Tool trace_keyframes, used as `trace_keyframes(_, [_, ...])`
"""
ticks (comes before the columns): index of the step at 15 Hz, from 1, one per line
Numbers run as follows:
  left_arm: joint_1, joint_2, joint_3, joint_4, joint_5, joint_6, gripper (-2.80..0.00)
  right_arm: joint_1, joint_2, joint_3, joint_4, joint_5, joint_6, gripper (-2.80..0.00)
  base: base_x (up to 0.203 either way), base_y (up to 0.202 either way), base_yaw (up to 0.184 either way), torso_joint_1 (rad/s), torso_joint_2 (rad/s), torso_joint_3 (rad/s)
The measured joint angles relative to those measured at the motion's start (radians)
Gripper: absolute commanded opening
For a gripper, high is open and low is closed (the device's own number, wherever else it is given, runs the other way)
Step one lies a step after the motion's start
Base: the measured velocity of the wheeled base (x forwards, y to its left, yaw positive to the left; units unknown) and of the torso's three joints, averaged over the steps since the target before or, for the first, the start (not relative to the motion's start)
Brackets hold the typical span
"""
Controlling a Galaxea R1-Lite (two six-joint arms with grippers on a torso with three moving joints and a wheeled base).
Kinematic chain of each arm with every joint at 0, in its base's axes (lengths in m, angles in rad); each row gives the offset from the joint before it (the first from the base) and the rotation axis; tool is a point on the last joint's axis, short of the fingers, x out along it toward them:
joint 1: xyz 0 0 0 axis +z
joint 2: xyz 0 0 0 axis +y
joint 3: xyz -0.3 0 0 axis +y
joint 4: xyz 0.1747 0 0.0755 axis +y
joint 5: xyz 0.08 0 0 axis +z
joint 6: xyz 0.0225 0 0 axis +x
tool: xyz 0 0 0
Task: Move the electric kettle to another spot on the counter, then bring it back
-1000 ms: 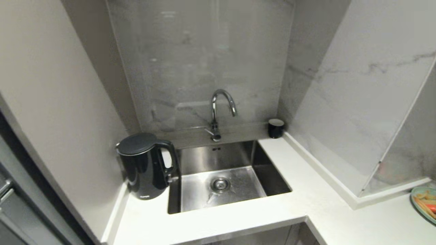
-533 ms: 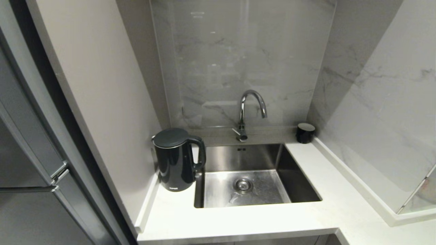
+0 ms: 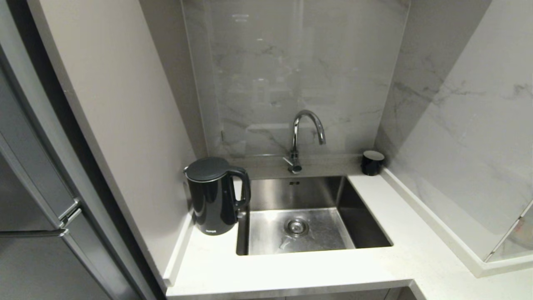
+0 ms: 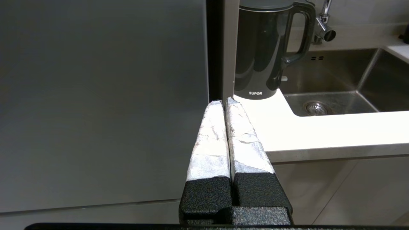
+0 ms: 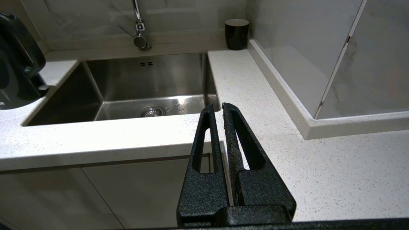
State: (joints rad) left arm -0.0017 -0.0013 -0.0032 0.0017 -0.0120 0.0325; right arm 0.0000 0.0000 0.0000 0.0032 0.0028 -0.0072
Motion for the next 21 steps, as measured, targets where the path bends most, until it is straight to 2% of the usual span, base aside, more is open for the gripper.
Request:
trace_keyframes(4, [0.0, 0.0, 0.0, -0.002, 0.0, -0.002, -2.8, 0.0, 0.0, 0.0, -0.001, 0.0, 0.0, -2.8, 0.001, 0.013, -0.003, 0.001, 0.0, 0.001])
trace_keyframes(12, [-0.001, 0.0, 0.0, -0.002, 0.0, -0.002, -2.8, -0.001, 0.0, 0.0, 0.0, 0.0, 0.0, -2.8, 0.0, 0.168, -0.002, 0.002, 0.0, 0.003])
trace_keyframes(21, [0.0, 0.0, 0.0, -0.002, 0.0, -0.002, -2.8, 0.0, 0.0, 0.0, 0.0, 0.0, 0.0, -2.8, 0.0, 0.0, 0.0, 0.0, 0.0, 0.0])
